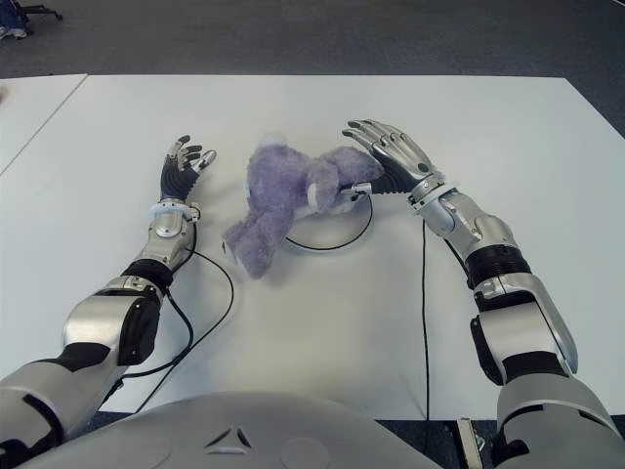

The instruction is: Put the doll into the plate.

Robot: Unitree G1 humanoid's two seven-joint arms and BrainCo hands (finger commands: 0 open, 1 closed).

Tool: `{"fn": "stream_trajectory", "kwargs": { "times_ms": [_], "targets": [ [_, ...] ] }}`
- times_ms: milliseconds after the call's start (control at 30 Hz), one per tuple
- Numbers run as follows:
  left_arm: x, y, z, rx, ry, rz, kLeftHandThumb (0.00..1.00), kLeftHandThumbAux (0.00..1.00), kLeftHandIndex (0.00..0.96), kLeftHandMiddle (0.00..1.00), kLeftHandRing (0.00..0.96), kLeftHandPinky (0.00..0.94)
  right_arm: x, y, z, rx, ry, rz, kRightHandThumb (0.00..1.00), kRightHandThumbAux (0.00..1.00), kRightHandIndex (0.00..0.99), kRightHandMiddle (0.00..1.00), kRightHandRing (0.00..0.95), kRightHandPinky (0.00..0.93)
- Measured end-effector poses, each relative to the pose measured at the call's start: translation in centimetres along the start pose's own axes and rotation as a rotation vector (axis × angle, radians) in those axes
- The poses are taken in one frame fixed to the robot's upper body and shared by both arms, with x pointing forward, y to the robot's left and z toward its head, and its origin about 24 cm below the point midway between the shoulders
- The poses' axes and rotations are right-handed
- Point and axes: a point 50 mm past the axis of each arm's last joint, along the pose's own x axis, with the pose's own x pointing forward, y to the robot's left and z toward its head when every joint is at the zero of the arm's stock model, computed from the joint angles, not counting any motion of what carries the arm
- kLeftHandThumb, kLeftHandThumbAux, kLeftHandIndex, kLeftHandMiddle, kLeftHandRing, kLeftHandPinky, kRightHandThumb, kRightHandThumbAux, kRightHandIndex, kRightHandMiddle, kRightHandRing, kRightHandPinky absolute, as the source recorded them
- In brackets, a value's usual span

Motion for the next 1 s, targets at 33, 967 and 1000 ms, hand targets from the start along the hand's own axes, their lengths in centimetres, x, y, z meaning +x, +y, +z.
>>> {"fn": "stream_trajectory", "kwargs": {
  "times_ms": [33,967,1000],
  "targets": [
    [0.0,0.0,0.0,0.000,0.000,0.000,0.000,0.534,0.142,0.249,0.201,0.084,0.1,-0.2,-0.1,0.019,0.001,-0.002,0.081,0.272,0.000,0.000,0.000,0.000],
    [0.0,-0.1,0.0,0.007,0.000,0.007,0.000,0.523,0.124,0.227,0.189,0.063,1.1,-4.1,-2.1,0.505,0.080,0.041,0.048,0.249,0.000,0.000,0.000,0.084],
    [0.0,-0.1,0.0,0.007,-0.001,0.007,0.000,0.520,0.123,0.227,0.194,0.070,1.0,-4.2,-2.2,0.521,0.080,0.046,0.048,0.260,0.000,0.000,0.000,0.090]
  ]
}}
